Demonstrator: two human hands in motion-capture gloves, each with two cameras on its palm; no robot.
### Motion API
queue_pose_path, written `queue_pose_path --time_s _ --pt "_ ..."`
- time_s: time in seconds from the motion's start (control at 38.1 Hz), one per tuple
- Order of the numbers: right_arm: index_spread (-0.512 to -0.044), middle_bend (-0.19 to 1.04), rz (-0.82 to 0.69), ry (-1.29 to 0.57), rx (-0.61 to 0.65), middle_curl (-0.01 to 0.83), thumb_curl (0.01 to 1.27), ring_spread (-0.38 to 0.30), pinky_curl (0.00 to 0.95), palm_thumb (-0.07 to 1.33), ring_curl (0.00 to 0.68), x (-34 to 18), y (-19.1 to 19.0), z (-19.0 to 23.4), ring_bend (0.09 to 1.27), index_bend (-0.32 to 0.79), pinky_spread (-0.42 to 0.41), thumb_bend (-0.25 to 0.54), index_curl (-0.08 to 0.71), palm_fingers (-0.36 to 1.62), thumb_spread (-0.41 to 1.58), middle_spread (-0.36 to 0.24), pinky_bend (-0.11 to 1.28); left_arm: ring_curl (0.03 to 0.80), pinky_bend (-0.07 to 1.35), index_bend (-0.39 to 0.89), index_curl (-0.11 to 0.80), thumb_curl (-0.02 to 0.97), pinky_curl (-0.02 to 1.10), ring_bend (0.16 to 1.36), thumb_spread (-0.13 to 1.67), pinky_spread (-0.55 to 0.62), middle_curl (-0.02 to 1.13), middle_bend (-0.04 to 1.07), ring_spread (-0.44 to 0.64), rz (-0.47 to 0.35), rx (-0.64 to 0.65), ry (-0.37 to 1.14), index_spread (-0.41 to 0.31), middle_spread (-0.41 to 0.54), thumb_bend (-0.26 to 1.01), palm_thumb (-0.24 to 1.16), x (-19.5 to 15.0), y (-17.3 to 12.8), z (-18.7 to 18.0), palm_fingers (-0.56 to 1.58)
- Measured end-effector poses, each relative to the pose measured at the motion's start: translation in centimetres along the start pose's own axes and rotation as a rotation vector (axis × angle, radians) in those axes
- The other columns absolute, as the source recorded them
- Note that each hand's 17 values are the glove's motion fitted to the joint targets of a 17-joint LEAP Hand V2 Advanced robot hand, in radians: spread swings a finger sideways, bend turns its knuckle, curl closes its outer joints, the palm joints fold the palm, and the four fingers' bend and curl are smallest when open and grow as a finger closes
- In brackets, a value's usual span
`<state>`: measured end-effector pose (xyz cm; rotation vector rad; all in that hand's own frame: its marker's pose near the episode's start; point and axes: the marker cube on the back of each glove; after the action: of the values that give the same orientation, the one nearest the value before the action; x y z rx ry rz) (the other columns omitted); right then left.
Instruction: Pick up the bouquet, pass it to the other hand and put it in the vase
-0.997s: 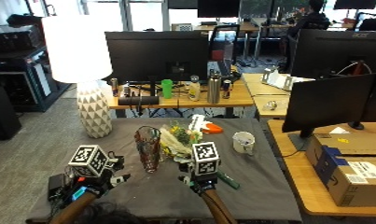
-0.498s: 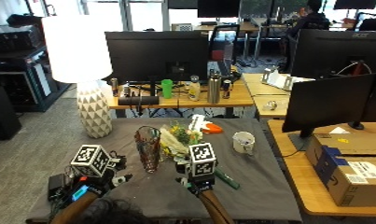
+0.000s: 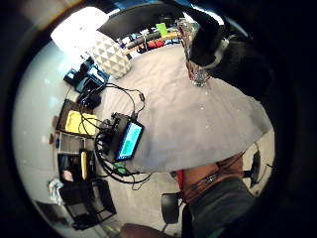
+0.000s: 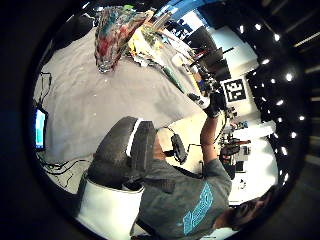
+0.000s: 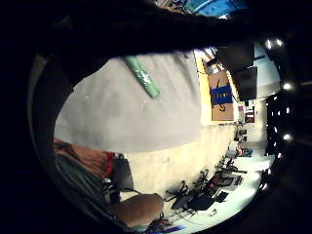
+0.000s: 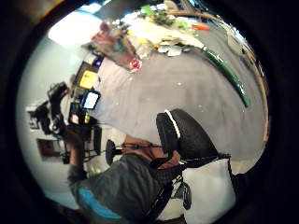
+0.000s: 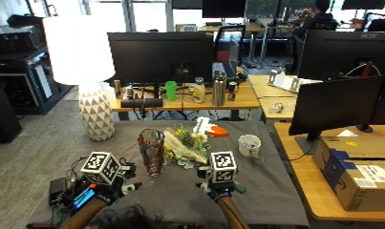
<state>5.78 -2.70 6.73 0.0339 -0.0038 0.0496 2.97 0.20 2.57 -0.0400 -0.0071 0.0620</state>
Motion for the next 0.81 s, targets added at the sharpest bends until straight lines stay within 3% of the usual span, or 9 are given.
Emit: queue_pose_path --time_s 0.29,0.39,0.6,0.79,0.81 --pt "-0.334 0.18 0.157 -0.039 0.065 0.293 0.28 0.245 0.365 0.6 0.244 7.6 -3.9 5.2 0.34 0.09 0.354 0.022 0.186 0.14 1.14 0.086 0.7 0.308 0.29 0.14 0.303 0.256 0.34 0.51 1.03 0.31 0.32 0.17 0.07 -0.001 -0.003 0.004 -0.107 -0.043 -0.03 0.24 1.1 -0.2 1.8 0.6" --pt "-0.328 0.19 0.192 -0.082 0.026 0.298 0.29 0.249 0.372 0.62 0.246 10.1 -6.0 9.4 0.33 0.1 0.355 0.012 0.183 0.11 1.13 0.092 0.72 0.312 0.29 0.14 0.305 0.26 0.34 0.52 1.03 0.31 0.33 0.17 0.08 -0.008 -0.019 0.003 -0.106 -0.042 -0.03 0.24 1.3 -0.2 2.4 0.59" --pt "-0.315 0.19 0.247 -0.183 -0.11 0.305 0.31 0.257 0.377 0.66 0.245 11.9 -7.3 13.5 0.33 0.11 0.354 -0.008 0.183 0.09 1.12 0.103 0.76 0.318 0.29 0.15 0.311 0.267 0.35 0.52 1.03 0.31 0.33 0.17 0.08 -0.027 -0.036 -0.001 -0.106 -0.039 -0.03 0.24 1.3 -0.2 3.4 0.59" --pt "-0.303 0.22 0.292 -0.225 -0.221 0.317 0.33 0.256 0.368 0.74 0.245 9.4 -3.4 9.0 0.34 0.11 0.344 0.005 0.184 0.14 1.13 0.093 0.76 0.322 0.29 0.14 0.315 0.271 0.36 0.52 1.03 0.31 0.33 0.17 0.08 -0.035 -0.046 0.0 -0.107 -0.037 -0.03 0.24 1.4 -0.2 3.5 0.58" --pt "-0.298 0.24 0.308 -0.211 -0.227 0.329 0.35 0.243 0.362 0.8 0.261 9.3 -3.2 8.9 0.37 0.17 0.337 0.036 0.205 0.26 1.14 0.081 0.73 0.322 0.29 0.14 0.316 0.272 0.36 0.52 1.03 0.31 0.33 0.17 0.08 -0.036 -0.046 -0.001 -0.103 -0.033 -0.03 0.24 1.4 -0.2 3.4 0.58"
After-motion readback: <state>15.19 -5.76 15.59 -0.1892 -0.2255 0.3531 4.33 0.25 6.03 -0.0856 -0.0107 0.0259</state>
